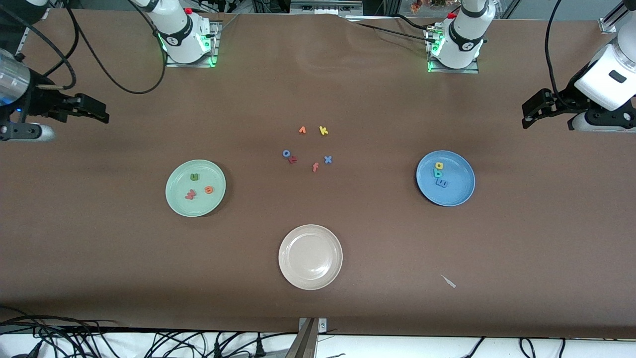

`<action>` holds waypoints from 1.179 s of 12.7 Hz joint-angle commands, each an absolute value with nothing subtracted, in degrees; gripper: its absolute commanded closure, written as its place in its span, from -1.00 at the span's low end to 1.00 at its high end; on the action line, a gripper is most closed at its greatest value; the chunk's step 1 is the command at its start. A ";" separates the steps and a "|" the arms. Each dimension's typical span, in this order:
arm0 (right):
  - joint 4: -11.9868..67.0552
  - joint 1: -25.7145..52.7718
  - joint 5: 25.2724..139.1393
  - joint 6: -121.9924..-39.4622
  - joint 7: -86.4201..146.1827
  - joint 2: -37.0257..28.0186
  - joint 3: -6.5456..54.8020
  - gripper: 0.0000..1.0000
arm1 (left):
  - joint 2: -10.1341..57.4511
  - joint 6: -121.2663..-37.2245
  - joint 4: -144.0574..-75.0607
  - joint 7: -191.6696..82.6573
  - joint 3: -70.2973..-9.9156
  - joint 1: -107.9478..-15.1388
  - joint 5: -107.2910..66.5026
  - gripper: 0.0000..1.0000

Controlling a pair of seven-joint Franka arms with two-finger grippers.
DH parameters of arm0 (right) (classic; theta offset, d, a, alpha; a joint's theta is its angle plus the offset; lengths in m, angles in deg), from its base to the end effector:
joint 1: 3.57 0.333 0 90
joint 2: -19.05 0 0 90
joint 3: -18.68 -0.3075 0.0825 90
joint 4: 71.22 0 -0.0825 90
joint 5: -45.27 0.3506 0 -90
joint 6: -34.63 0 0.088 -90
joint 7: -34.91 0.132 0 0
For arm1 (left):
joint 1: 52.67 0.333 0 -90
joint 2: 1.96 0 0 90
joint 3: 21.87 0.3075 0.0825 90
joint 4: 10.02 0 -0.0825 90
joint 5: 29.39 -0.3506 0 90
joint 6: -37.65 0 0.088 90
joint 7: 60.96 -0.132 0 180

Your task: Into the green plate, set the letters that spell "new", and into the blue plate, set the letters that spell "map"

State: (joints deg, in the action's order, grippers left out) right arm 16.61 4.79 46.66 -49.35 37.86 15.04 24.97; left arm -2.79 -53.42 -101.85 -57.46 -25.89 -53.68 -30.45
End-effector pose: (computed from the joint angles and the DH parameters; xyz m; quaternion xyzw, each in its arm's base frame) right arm 0.5254 0.0243 0.5626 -0.9976 0.0073 0.0686 0.0053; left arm 0.5164 -0.0433 0.5861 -0.9999 0.0135 -0.0013 0.0097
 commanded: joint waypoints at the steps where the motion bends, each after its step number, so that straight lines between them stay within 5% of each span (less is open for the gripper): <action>1: 14.03 5.13 47.73 -48.25 37.72 13.17 24.57 -1.00 | -3.02 -51.56 -100.64 -58.06 -25.91 -54.43 -31.14 -1.00; 15: 14.21 5.48 46.16 -50.01 37.29 12.11 24.48 -1.00 | -2.93 -51.64 -100.64 -58.76 -25.74 -54.34 -31.23 -1.00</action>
